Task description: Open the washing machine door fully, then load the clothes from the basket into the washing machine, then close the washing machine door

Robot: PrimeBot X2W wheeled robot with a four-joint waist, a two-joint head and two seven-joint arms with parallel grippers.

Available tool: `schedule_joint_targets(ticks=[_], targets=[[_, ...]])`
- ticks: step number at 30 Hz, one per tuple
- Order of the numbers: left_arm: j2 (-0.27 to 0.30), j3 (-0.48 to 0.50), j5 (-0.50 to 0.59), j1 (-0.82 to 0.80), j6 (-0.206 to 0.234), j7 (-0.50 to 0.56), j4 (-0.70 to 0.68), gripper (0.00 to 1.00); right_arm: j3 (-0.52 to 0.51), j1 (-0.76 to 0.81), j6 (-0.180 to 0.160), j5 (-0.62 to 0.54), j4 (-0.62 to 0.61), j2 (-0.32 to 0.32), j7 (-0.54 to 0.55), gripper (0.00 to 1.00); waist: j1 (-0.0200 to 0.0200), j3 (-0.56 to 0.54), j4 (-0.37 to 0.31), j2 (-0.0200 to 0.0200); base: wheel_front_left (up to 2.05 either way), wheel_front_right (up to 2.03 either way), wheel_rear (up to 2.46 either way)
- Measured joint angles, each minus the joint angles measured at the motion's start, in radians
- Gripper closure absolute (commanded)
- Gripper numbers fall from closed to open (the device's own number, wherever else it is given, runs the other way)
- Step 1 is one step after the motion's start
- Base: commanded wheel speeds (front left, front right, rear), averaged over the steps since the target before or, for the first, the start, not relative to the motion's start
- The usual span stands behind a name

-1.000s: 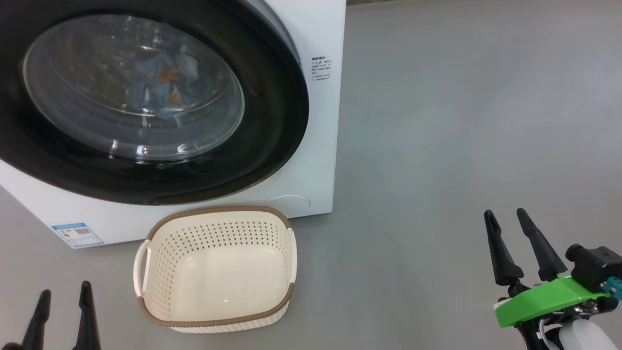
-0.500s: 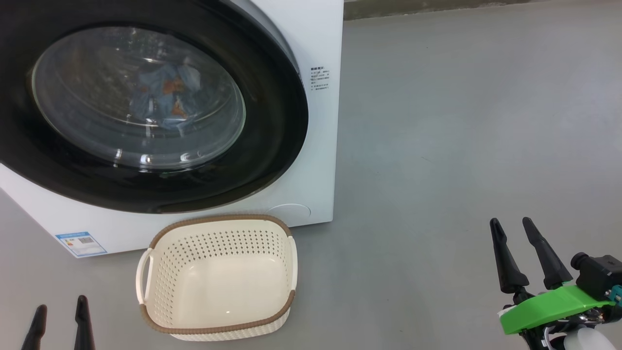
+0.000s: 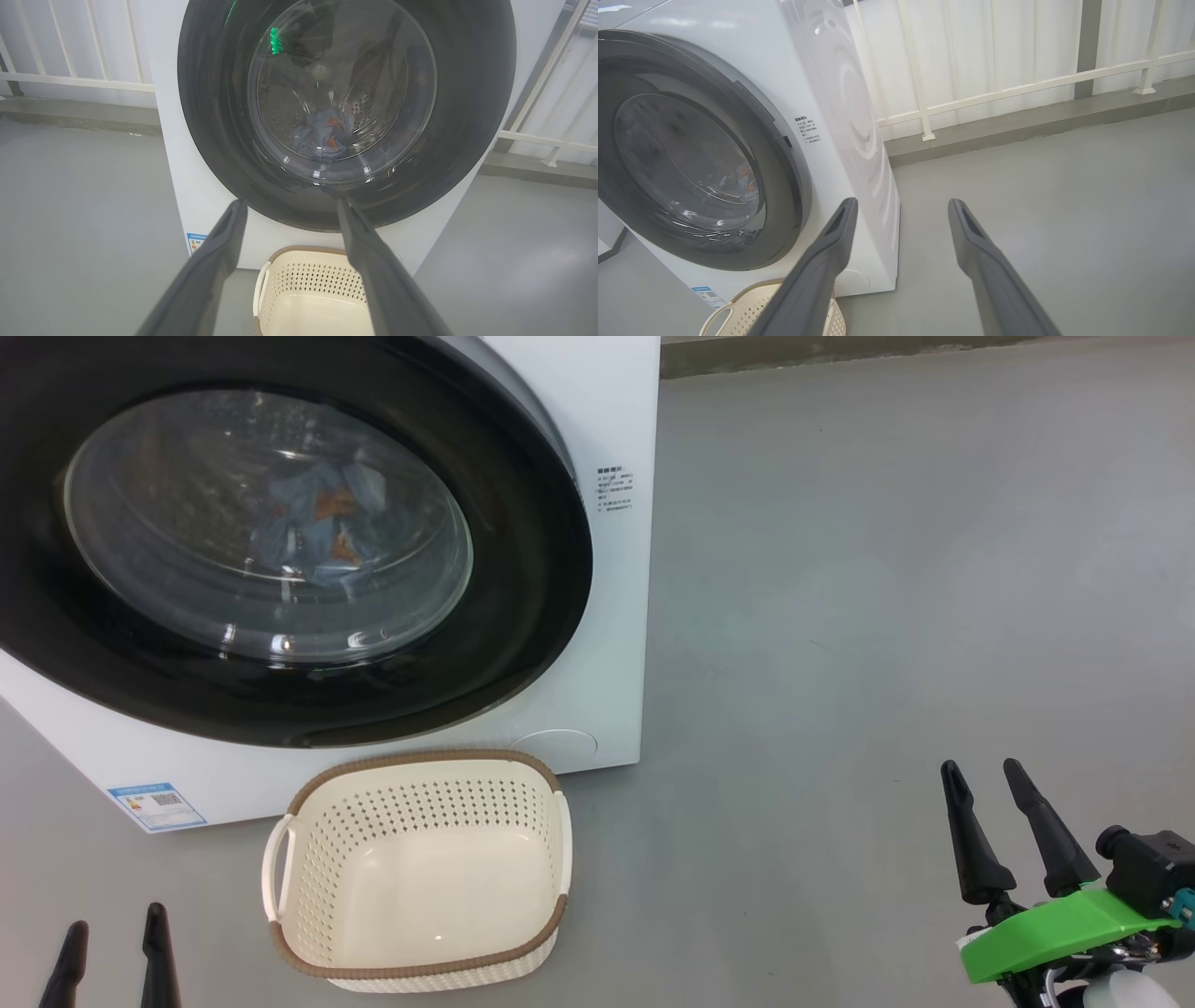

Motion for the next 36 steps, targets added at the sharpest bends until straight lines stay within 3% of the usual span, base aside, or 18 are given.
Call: schedule_joint_targets(ticks=[7,8,14,36], targets=[[0.0,0.004,0.007,0.0,0.0,0.0,0.0,0.0,0.0,0.0,0.0,0.0,-0.001,0.002,0.0,0.0,0.0,-0.001,0.002,0.0,0.0,0.0,0.0],[0.0,0.004,0.007,0.0,0.0,0.0,0.0,1.0,0.0,0.0,0.0,0.0,-0.001,0.002,0.0,1.0,0.0,-0.001,0.002,0.0,0.0,0.0,0.0],[-0.04,-0.011,-0.007,0.002,0.0,0.009,0.04,1.0,0.004,0.024,0.0,0.005,0.042,0.033,0.006,1.0,0.0,-0.002,0.003,0.0,0.0,0.0,0.0],[-0.06,-0.012,-0.209,-0.003,0.001,0.072,0.04,1.0,-0.026,0.024,0.0,0.197,0.041,0.048,0.067,1.0,0.0001,-0.008,0.02,0.0,0.0,0.0,0.0]])
